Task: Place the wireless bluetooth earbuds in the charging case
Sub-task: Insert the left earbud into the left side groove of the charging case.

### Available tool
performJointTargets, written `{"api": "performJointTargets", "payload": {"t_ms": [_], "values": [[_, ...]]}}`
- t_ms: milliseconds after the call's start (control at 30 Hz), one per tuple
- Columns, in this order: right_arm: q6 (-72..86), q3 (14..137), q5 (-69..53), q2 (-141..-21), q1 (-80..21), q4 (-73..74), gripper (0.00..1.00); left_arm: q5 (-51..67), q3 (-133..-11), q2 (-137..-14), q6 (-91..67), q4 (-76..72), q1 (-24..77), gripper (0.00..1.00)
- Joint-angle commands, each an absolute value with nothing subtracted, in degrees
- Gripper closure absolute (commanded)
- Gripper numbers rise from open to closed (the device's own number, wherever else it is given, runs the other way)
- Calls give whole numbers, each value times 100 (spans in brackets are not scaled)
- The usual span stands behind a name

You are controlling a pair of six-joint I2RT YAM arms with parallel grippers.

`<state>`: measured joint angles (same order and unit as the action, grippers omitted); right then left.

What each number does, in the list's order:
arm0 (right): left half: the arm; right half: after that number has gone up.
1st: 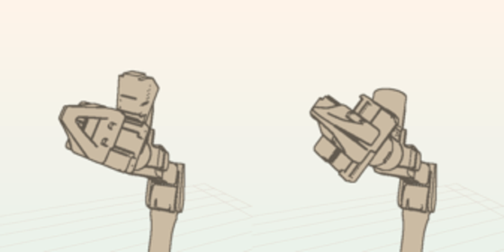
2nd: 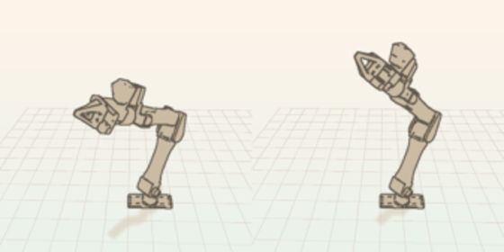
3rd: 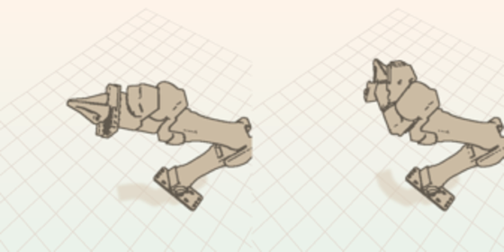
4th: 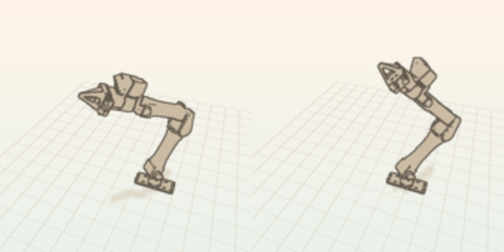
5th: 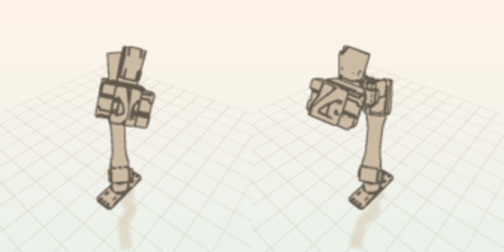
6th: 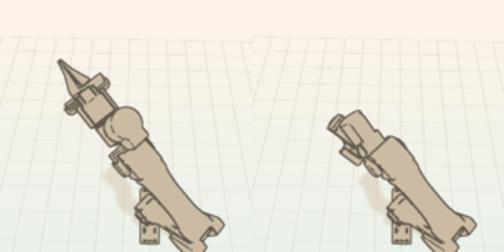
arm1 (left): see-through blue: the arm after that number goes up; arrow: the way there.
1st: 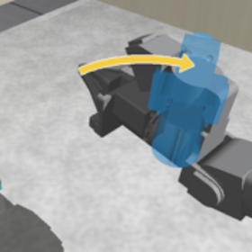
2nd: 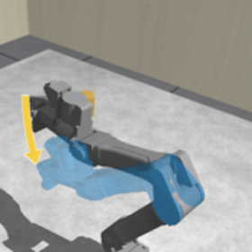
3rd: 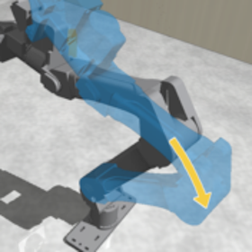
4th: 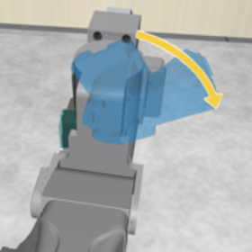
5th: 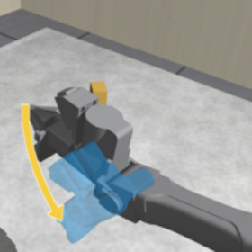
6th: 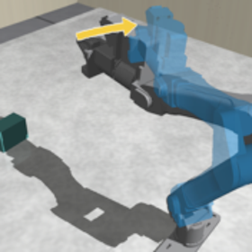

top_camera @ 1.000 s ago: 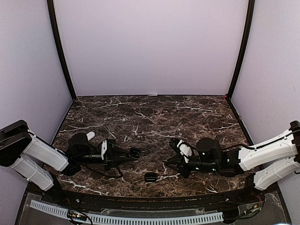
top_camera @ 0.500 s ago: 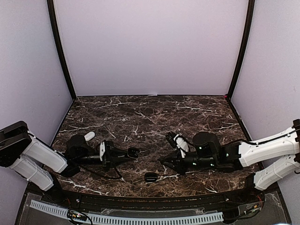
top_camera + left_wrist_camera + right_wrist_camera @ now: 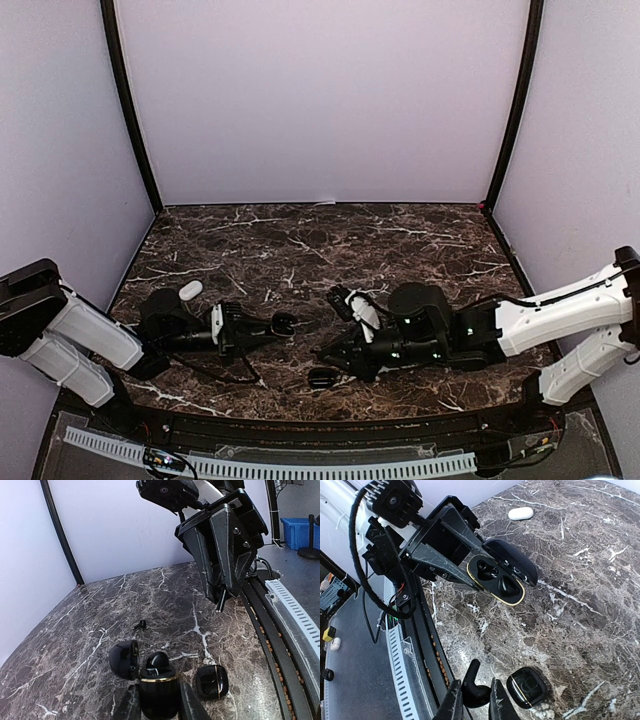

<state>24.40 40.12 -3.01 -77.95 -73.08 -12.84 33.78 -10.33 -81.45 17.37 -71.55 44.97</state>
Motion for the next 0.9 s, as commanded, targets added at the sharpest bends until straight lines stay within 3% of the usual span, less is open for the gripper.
{"api": "performJointTargets", "payload": {"t_ms": [0,867], "values": [[2679,4318,-348,-8006,-7409,-1444,100,3370,-943,-8016,1801,-7420,4544,90],[3791,5564,152,-8826,-7501,-770,100,3143,-602,-7997,2705,-7928,4865,94]]}}
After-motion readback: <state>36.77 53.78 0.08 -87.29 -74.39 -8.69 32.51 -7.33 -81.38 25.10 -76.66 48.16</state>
